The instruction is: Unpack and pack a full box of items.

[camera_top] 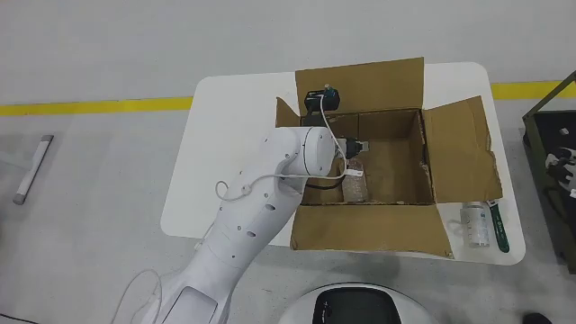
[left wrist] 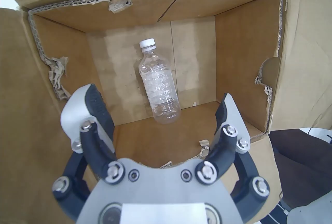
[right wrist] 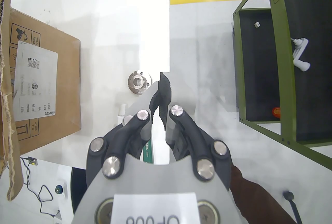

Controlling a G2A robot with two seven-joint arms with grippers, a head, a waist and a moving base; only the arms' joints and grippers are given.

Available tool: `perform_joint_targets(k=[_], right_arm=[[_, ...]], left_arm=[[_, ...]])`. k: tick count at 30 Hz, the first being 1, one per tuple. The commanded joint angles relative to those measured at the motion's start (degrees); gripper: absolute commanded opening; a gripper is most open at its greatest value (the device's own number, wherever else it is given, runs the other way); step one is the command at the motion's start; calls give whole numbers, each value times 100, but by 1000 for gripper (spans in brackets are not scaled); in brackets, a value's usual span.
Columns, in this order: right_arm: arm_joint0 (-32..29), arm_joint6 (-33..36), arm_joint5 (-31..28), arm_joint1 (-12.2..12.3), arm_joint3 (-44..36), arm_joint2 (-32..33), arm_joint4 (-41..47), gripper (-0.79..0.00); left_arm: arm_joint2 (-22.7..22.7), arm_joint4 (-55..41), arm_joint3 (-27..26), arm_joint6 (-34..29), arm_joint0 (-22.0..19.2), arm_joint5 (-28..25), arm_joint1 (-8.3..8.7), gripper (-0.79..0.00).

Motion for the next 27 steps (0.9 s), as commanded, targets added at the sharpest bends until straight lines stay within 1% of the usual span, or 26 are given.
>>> perform_joint_targets(k=[1, 5, 7, 11, 17, 20, 21, 23, 26, 27], right_arm=[[0, 0, 0, 0, 0, 0, 0, -785], [0, 0, 0, 0, 0, 0, 0, -785], [-3, -190, -7, -3, 2, -60, 77, -785], [-85, -303, -186, 16, -114, -204, 101, -785], [1, 56, -346, 80, -133, -352, 120, -785], [70, 178, -583, 122, -56, -438, 105, -785], [79, 180, -634, 132, -27, -455, 118, -785], [94, 160, -691, 149, 35, -467, 165, -785], [108, 145, -747, 171, 90, -474, 226, -785], [113, 130, -790, 183, 118, -487, 254, -785]], left_arm=[[0, 0, 0, 0, 0, 0, 0, 0], [0, 0, 0, 0, 0, 0, 0, 0], [0, 0, 0, 0, 0, 0, 0, 0], [0, 0, 0, 0, 0, 0, 0, 0], [0, 0, 0, 0, 0, 0, 0, 0], [0, 0, 0, 0, 0, 0, 0, 0], [10, 57, -15, 161, 58, -77, 4, 0], [37, 220, -103, 313, 100, -159, 8, 0], [66, 504, -307, 363, 113, -131, 13, 0], [98, 768, -442, 371, 102, -133, 24, 0]])
